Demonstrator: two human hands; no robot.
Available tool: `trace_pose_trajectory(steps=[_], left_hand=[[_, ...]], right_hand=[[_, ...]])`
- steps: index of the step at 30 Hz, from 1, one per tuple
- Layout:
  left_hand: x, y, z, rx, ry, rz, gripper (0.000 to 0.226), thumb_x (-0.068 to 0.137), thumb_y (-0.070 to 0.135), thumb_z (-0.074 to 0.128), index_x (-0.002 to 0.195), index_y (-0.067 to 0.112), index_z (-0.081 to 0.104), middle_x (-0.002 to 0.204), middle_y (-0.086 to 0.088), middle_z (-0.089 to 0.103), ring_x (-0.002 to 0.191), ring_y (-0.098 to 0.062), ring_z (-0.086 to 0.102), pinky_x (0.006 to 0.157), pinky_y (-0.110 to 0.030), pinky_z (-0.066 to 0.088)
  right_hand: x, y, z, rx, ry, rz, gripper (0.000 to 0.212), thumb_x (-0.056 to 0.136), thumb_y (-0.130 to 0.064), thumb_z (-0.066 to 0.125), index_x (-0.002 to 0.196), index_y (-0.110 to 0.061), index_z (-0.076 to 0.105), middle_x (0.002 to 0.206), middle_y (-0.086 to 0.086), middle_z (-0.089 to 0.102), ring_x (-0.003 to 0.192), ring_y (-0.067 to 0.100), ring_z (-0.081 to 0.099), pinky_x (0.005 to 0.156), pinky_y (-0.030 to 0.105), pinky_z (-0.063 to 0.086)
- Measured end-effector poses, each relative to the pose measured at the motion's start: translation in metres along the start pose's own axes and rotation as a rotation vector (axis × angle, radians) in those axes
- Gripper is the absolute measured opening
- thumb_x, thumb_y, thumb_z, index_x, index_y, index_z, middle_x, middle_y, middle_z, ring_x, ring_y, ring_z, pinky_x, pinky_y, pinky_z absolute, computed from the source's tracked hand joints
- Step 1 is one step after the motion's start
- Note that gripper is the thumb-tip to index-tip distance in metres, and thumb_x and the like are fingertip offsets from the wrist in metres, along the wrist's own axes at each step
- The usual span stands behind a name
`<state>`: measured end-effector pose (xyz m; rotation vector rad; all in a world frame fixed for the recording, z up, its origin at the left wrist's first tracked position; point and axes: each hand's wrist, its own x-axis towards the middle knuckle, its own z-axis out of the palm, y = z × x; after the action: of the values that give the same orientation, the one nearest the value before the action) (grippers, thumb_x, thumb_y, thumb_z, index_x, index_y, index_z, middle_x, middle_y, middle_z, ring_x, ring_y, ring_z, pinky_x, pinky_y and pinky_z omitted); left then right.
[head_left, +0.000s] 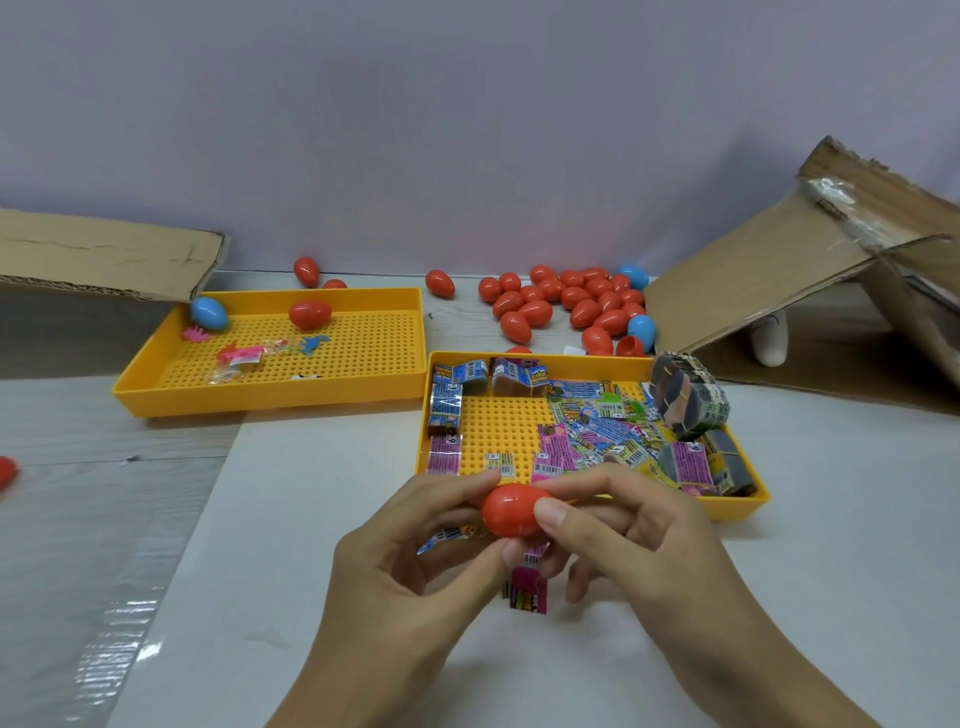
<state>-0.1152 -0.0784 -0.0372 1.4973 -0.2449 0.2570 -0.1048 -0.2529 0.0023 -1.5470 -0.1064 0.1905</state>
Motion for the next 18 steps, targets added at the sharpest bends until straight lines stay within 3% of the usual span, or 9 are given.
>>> trace_pose_trajectory(steps=[8, 11, 13, 15, 18], left_hand=[[0.0, 0.004, 0.0, 0.003, -0.005, -0.077, 0.042, 0.07, 0.024, 0.085, 0.109, 0.038, 0.076, 0.098, -0.002, 0.071, 0.092, -0.021, 0.072, 0.076, -0.02, 0.058], [0.0, 0.006, 0.001, 0.018, 0.01, -0.081, 0.034, 0.069, 0.034, 0.088, 0.101, 0.039, 0.078, 0.096, 0.002, 0.073, 0.086, -0.018, 0.073, 0.071, -0.021, 0.059], [0.0, 0.007, 0.003, 0.029, 0.035, -0.075, 0.031, 0.066, 0.042, 0.087, 0.096, 0.041, 0.078, 0.095, 0.005, 0.074, 0.085, -0.016, 0.073, 0.069, -0.022, 0.059], [-0.001, 0.007, 0.003, 0.017, 0.086, -0.068, 0.029, 0.063, 0.043, 0.083, 0.092, 0.042, 0.078, 0.093, 0.005, 0.076, 0.085, -0.017, 0.074, 0.069, -0.02, 0.059], [-0.002, 0.004, 0.002, -0.013, 0.17, -0.041, 0.032, 0.062, 0.034, 0.084, 0.093, 0.037, 0.078, 0.09, 0.002, 0.078, 0.081, -0.018, 0.075, 0.069, -0.019, 0.059]], right_hand=[[0.002, 0.003, 0.002, 0.045, 0.01, -0.013, 0.022, 0.073, -0.037, 0.076, 0.082, -0.016, 0.076, 0.064, 0.015, 0.07, 0.054, 0.021, 0.063, 0.05, 0.024, 0.051], [0.002, 0.002, 0.003, 0.03, 0.017, -0.028, 0.028, 0.071, -0.04, 0.071, 0.078, -0.013, 0.075, 0.062, 0.016, 0.07, 0.049, 0.019, 0.061, 0.046, 0.025, 0.05], [0.002, 0.004, 0.002, -0.083, 0.071, -0.101, 0.03, 0.073, -0.046, 0.07, 0.076, -0.017, 0.075, 0.058, 0.012, 0.069, 0.045, 0.014, 0.059, 0.045, 0.022, 0.048], [0.003, 0.008, -0.005, -0.31, 0.201, -0.287, 0.027, 0.081, -0.051, 0.069, 0.075, -0.025, 0.074, 0.057, 0.002, 0.067, 0.046, 0.008, 0.058, 0.047, 0.018, 0.045], [0.009, 0.013, -0.017, -0.722, 0.293, -0.533, 0.032, 0.078, -0.057, 0.067, 0.094, -0.03, 0.073, 0.074, -0.015, 0.063, 0.072, 0.008, 0.058, 0.065, 0.012, 0.042]])
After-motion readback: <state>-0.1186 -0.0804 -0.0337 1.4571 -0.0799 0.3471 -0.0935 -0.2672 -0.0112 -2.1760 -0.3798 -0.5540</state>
